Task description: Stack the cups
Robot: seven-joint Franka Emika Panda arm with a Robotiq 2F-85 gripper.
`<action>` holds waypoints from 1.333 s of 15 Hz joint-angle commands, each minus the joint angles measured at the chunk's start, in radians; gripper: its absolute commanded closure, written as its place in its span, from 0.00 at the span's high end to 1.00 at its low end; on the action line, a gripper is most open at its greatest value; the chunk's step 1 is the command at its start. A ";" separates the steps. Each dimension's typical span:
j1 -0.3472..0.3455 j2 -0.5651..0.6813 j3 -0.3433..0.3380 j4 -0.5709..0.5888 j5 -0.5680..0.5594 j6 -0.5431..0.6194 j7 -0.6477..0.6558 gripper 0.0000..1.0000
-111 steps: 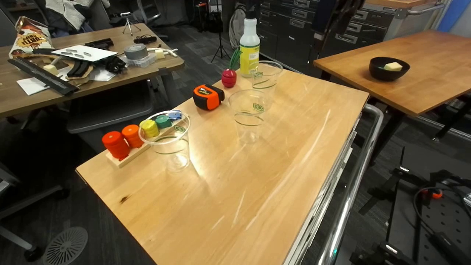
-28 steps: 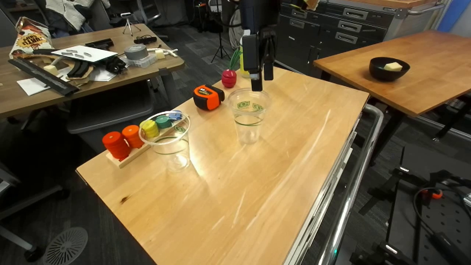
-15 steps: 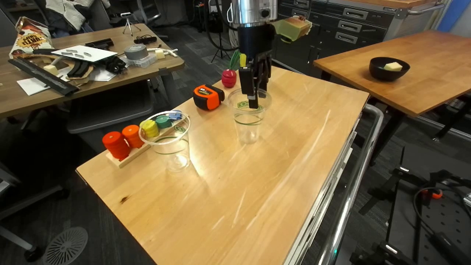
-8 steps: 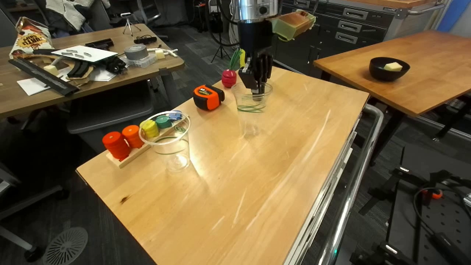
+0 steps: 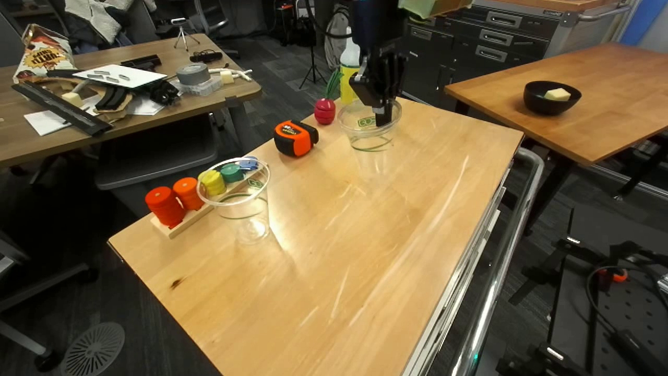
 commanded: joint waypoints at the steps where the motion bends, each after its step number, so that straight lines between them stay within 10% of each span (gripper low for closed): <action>1: 0.035 -0.059 0.000 0.044 -0.037 -0.058 0.084 0.01; 20: 0.220 0.173 0.115 0.370 -0.054 0.059 0.087 0.01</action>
